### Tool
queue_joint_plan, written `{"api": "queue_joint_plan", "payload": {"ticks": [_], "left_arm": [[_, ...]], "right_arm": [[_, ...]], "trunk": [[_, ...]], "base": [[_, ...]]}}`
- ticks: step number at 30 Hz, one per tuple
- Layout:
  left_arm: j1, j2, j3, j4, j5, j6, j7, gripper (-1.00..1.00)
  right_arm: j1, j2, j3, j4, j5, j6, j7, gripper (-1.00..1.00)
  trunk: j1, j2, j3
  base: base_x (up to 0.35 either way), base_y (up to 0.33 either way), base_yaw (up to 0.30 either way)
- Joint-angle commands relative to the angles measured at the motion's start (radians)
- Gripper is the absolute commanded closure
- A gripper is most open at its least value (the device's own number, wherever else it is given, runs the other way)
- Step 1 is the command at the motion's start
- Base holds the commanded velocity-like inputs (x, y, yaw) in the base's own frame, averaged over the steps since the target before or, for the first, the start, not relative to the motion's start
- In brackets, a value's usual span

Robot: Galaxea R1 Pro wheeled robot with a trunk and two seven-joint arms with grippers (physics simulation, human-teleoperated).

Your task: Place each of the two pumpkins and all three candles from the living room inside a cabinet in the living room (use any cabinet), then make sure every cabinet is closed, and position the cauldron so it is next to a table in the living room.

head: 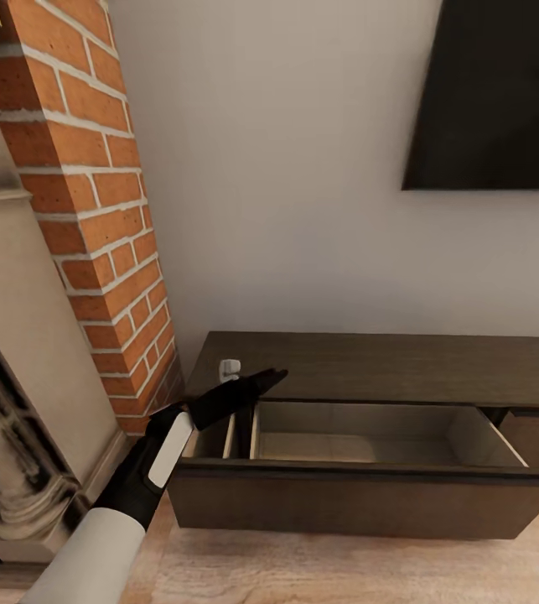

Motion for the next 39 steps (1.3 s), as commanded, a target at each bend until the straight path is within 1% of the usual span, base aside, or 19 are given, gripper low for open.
{"api": "queue_joint_plan", "payload": {"ticks": [1,3,7,10,14,17,19,21,23,24,27,28,29,30,32,34,35,36,39], "left_arm": [[0.000,0.000,-0.015,0.000,0.000,0.000,0.010,-1.00],[0.000,-0.001,-0.031,-0.001,0.000,0.000,0.037,-1.00],[0.000,-0.003,-0.045,0.000,0.002,0.001,0.093,-1.00],[0.001,-0.002,-0.060,0.006,0.002,0.002,0.108,-1.00],[0.002,-0.002,-0.064,0.007,0.002,0.003,0.144,-1.00],[0.002,-0.001,-0.069,0.008,0.001,0.003,0.153,-1.00],[0.002,0.003,-0.089,0.009,0.001,0.004,0.155,-1.00],[0.002,0.005,-0.110,0.008,0.001,0.004,0.156,-1.00],[0.002,0.006,-0.120,0.008,0.001,0.004,0.157,-1.00],[0.002,0.007,-0.123,0.008,0.001,0.004,0.157,-1.00],[0.002,0.008,-0.126,0.008,0.001,0.004,0.157,-1.00],[0.002,0.009,-0.125,0.008,0.001,0.004,0.157,-1.00],[0.002,0.010,-0.125,0.008,0.001,0.004,0.157,-1.00],[0.002,0.010,-0.125,0.008,0.001,0.004,0.157,-1.00],[0.002,0.010,-0.126,0.009,0.001,0.004,0.158,-1.00],[0.002,0.010,-0.127,0.009,0.001,0.004,0.163,-1.00],[0.002,0.010,-0.127,0.009,0.001,0.004,0.180,-1.00],[0.002,0.010,-0.128,0.009,0.001,0.005,0.207,-1.00],[0.002,0.009,-0.130,0.009,0.001,0.005,0.252,-1.00]], "right_arm": [[0.000,0.004,0.000,0.000,0.000,0.000,0.000,-1.00],[0.000,0.008,0.000,0.000,0.000,0.000,0.001,-1.00],[0.000,0.011,0.000,0.000,0.000,0.001,0.009,-1.00],[0.000,0.014,0.000,-0.002,0.002,0.001,0.013,-1.00],[0.000,0.037,0.001,-0.004,0.004,0.001,0.013,-1.00],[0.000,0.049,0.001,-0.009,0.005,0.003,0.014,-1.00],[0.000,0.051,0.001,-0.033,0.004,0.027,0.015,-1.00],[0.000,0.052,0.000,-0.081,0.003,0.073,0.016,-1.00],[0.000,0.054,0.000,-0.130,0.002,0.126,0.028,-1.00],[0.000,0.060,0.000,-0.157,0.001,0.165,0.057,-1.00],[0.000,0.068,-0.005,-0.182,0.001,0.228,0.161,-1.00],[0.000,0.069,-0.027,-0.186,0.001,0.249,0.212,-1.00],[0.000,0.069,-0.080,-0.191,0.001,0.272,0.287,-1.00],[0.000,0.069,-0.119,-0.194,0.001,0.281,0.333,-1.00],[0.000,0.070,-0.243,-0.225,0.002,0.319,0.500,-1.00],[0.000,0.073,-0.314,-0.258,0.002,0.376,0.622,-1.00],[0.000,0.076,-0.349,-0.282,0.002,0.426,0.706,-1.00],[0.000,0.080,-0.369,-0.307,0.002,0.476,0.781,-1.00],[0.000,0.088,-0.384,-0.364,0.002,0.565,0.907,-1.00]], "trunk": [[-0.004,0.007,0.003],[-0.012,0.021,0.009],[-0.027,0.049,0.022],[-0.038,0.070,0.031],[-0.054,0.098,0.044],[-0.065,0.119,0.053],[-0.073,0.133,0.060],[-0.081,0.147,0.066],[-0.088,0.161,0.072],[-0.092,0.168,0.075],[-0.104,0.189,0.085],[-0.107,0.196,0.088],[-0.111,0.203,0.091],[-0.115,0.210,0.094],[-0.123,0.224,0.100],[-0.130,0.238,0.107],[-0.134,0.245,0.110],[-0.138,0.252,0.113],[-0.150,0.273,0.122]], "base": [[0.000,0.000,0.000],[0.000,0.000,0.000],[0.000,0.000,0.000],[0.000,0.000,0.000],[0.000,0.000,0.000],[0.000,0.000,0.000],[0.000,0.000,0.000],[0.000,0.000,0.000],[0.000,0.000,0.000],[0.000,0.000,0.000],[0.000,0.000,0.000],[0.000,0.000,0.000],[0.000,0.000,0.000],[0.000,0.000,0.000],[0.000,0.000,0.000],[0.000,0.000,0.000],[0.000,0.000,0.000],[0.000,0.000,0.000],[0.000,0.000,0.000]]}}
